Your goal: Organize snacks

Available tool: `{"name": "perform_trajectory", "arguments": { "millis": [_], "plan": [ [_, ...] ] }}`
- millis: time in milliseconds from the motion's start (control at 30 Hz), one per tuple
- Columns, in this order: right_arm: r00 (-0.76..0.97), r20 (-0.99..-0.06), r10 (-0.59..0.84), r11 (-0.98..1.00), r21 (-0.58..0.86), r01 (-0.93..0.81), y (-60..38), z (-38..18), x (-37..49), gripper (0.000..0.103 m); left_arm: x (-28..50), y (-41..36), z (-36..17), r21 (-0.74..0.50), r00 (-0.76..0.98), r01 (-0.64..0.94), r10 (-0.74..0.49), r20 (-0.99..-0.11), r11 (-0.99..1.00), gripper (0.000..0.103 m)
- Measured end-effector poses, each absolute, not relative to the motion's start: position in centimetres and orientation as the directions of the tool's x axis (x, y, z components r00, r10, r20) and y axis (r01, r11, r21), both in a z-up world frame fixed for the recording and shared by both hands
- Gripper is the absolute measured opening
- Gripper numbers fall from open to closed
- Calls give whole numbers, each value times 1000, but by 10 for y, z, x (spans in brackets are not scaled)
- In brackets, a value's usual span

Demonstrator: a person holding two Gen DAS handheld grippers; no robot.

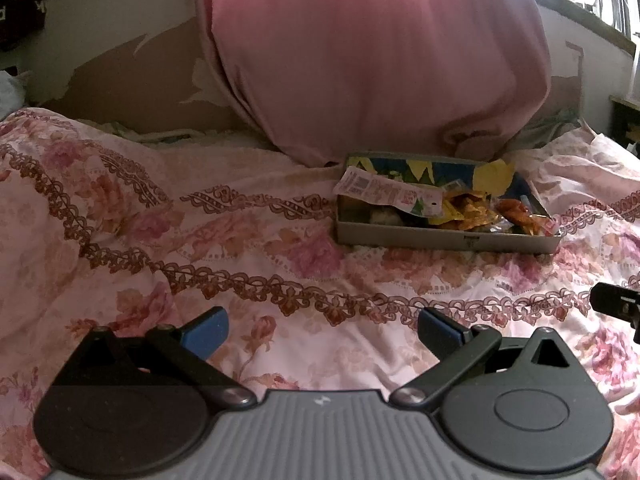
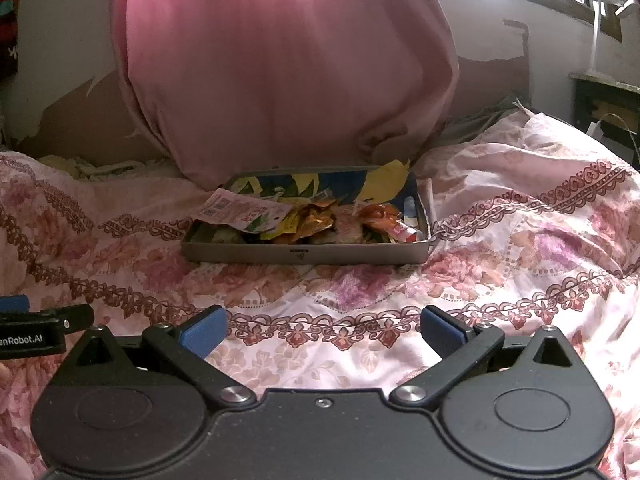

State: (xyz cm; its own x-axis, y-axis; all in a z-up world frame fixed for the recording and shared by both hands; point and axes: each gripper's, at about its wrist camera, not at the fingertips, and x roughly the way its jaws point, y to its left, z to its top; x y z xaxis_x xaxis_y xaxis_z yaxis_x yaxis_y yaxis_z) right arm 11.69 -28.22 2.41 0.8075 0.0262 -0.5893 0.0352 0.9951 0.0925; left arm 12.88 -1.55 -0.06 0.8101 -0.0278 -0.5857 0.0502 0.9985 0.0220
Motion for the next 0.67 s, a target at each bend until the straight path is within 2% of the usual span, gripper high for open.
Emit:
{"name": "perform_trajectory", "arguments": {
  "millis": [667],
  "plan": [
    [791,-611,34,997,76,15,-277,18,120,102,128,-22,-14,18,786,37,-18,-618,999,103]
  ]
}}
